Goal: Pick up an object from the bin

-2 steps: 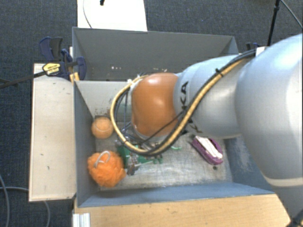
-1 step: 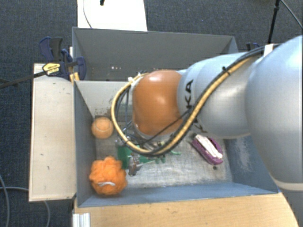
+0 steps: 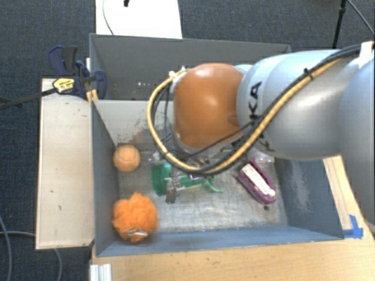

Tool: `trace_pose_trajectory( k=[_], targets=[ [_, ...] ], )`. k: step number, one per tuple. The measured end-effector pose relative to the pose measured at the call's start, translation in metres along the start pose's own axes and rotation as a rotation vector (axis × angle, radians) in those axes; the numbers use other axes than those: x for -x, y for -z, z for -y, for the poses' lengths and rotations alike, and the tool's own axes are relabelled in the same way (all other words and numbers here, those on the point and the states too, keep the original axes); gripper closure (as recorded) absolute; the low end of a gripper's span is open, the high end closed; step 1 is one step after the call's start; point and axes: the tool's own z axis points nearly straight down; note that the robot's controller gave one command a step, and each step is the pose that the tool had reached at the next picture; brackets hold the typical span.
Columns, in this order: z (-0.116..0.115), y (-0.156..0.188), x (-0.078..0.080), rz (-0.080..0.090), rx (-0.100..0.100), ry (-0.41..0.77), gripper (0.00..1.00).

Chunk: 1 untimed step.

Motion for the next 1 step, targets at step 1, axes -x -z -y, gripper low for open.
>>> trace_pose_trajectory(
  k=[1],
  targets=[
    [-0.002,-0.0473,-0.0022,0.008,0.001,-0.047,1.0]
  ],
)
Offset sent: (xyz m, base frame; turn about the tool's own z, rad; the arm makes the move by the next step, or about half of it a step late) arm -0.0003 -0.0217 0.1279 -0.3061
